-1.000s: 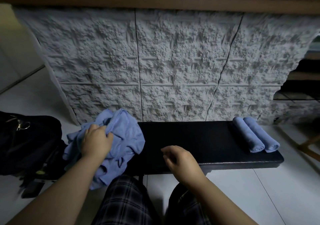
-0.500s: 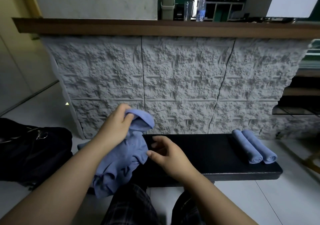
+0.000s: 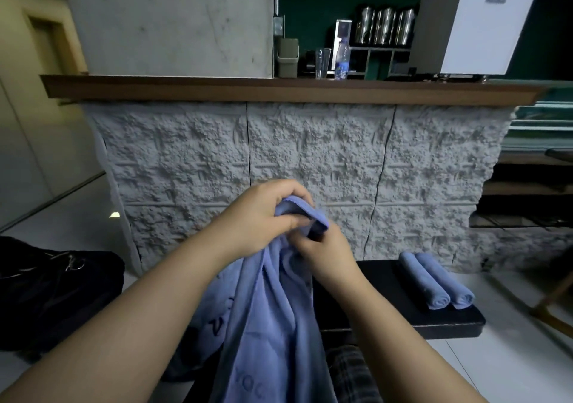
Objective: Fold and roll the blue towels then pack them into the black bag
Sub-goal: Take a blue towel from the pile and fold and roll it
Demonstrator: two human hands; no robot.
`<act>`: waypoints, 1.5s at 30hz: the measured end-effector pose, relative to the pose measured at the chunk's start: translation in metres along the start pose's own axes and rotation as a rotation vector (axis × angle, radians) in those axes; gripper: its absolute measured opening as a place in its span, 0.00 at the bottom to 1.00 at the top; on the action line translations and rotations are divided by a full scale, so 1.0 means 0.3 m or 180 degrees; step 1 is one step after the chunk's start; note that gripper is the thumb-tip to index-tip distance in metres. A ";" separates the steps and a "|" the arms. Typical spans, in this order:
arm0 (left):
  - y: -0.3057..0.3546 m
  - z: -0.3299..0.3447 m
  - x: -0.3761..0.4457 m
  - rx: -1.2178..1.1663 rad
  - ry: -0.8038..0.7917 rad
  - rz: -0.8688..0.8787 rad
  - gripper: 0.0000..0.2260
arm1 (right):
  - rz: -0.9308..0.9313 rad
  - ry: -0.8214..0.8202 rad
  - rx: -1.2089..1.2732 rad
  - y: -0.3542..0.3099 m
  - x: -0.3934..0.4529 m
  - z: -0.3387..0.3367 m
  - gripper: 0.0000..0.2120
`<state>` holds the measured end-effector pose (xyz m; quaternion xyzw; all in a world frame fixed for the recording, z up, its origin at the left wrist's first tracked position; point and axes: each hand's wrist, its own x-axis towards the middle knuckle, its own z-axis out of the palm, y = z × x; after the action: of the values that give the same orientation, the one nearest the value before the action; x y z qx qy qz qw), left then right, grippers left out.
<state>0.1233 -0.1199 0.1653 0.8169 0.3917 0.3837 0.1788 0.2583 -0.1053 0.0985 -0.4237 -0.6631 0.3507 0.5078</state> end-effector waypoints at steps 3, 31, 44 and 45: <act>-0.004 0.009 -0.010 0.0466 0.0136 0.0008 0.13 | 0.0063 0.0441 0.0049 -0.025 -0.017 -0.042 0.08; -0.150 0.197 -0.146 -0.0396 0.0412 -0.0932 0.28 | 0.0205 -0.0263 0.0324 0.110 -0.030 -0.011 0.08; -0.249 0.204 -0.162 -0.0589 0.0609 -0.1184 0.16 | 0.0001 -0.0432 0.0081 0.176 -0.042 0.001 0.06; -0.251 0.220 -0.167 -0.0597 0.0408 -0.1178 0.20 | -0.0031 -0.0510 0.0071 0.172 -0.045 0.006 0.08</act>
<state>0.1161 -0.1109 0.0540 0.6848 0.5082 0.4302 0.2960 0.2689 -0.0973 0.0468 -0.3854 -0.6996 0.3884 0.4595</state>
